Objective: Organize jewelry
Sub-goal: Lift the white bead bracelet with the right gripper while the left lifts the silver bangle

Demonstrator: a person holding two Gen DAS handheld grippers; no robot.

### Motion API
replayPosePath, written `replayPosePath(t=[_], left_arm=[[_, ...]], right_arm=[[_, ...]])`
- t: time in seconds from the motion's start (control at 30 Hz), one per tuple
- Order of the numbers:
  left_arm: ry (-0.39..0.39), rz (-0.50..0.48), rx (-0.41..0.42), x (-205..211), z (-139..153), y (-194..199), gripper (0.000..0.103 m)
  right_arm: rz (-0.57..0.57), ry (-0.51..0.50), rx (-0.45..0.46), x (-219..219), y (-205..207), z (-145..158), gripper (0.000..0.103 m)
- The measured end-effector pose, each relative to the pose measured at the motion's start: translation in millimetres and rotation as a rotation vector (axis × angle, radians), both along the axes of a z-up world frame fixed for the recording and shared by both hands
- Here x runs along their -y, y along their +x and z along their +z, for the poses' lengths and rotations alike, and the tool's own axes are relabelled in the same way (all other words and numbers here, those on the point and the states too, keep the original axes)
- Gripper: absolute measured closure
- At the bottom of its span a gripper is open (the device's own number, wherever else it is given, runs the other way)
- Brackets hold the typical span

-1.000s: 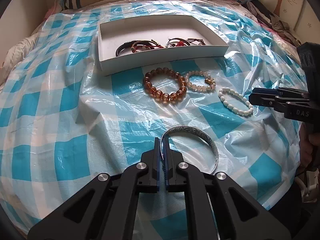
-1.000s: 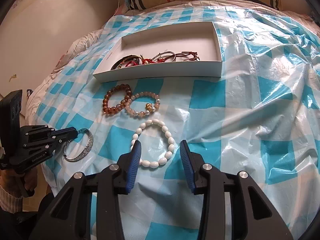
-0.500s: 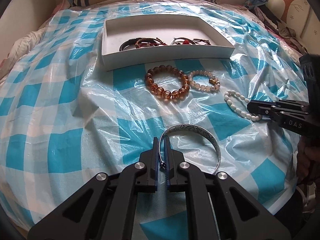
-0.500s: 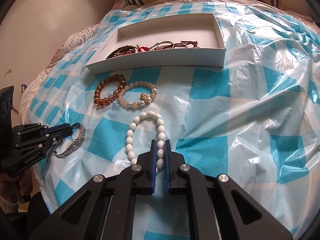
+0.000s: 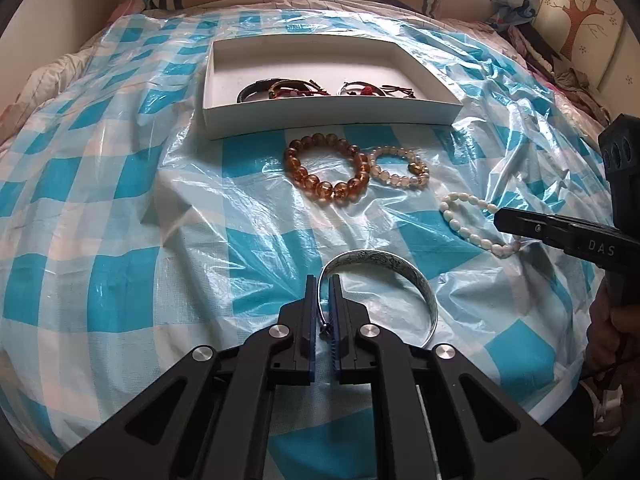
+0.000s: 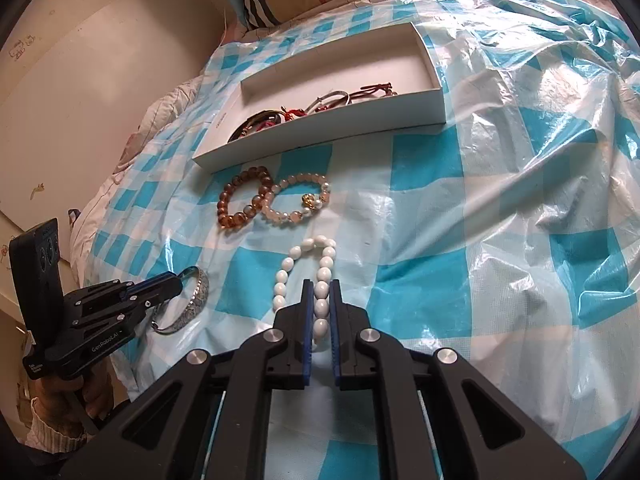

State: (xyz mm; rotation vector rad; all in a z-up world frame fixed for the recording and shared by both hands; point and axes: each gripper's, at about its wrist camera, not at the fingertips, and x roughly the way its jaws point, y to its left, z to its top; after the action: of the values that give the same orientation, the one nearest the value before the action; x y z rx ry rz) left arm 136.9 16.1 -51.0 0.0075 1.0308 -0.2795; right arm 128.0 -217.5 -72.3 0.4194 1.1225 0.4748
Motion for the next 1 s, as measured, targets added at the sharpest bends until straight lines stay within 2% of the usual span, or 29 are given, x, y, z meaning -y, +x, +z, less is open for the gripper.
replayPosePath(t=[0.4,1.0], left_arm=[[-0.087,0.004,0.082,-2.4,42.9,-22.7,0.099],[-0.102,0.012,0.193,-9.0,99.6,-58.8,0.099]], right_arm=[[-0.037,0.091,0.163,10.7,-20.5,61.9,0.095],[-0.058,0.147,0.265,17.2,-62.7,110.5,0.095]])
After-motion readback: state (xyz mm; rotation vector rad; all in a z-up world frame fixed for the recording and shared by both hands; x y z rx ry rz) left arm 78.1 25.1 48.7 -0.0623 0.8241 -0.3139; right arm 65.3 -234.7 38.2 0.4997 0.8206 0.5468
